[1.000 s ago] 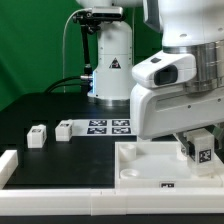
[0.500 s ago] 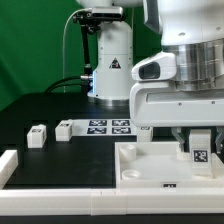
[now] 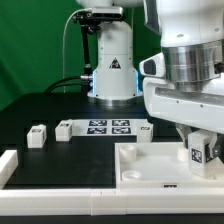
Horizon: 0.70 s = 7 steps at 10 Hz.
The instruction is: Assemble one leg
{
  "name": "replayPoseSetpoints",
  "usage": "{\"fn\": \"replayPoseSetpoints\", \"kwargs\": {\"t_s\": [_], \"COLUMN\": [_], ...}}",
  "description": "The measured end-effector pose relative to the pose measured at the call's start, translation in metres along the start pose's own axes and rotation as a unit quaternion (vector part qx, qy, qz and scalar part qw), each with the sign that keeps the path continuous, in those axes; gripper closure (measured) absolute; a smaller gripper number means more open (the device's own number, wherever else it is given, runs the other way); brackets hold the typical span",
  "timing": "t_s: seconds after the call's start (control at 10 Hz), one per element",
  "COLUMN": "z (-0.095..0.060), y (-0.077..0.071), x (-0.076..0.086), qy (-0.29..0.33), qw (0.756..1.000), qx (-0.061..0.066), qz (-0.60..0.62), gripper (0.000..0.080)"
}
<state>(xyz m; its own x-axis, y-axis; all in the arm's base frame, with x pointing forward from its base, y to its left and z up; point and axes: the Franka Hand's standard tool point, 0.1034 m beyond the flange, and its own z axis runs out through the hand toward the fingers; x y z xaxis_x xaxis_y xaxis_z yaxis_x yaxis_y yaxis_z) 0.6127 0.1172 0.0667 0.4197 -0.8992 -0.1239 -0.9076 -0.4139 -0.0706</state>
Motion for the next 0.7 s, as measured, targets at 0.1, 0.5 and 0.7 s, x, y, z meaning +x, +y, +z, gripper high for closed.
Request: {"fn": "replayPoseSetpoints", "kwargs": {"t_s": [0.1,0.5,0.7], "z": [0.0,0.0002,0.0002], "y": [-0.0002,-0.0004,-0.0007], "x": [0.0,-0.0008,-0.0018], "qy": [-0.001,-0.006,-0.006], "qw": [0.999,0.998,0.999], "qx": [0.001,0.003,0.003], "qz": [0.037,0.062,0.043], "gripper": [0.0509,0.0388,0.0224]}}
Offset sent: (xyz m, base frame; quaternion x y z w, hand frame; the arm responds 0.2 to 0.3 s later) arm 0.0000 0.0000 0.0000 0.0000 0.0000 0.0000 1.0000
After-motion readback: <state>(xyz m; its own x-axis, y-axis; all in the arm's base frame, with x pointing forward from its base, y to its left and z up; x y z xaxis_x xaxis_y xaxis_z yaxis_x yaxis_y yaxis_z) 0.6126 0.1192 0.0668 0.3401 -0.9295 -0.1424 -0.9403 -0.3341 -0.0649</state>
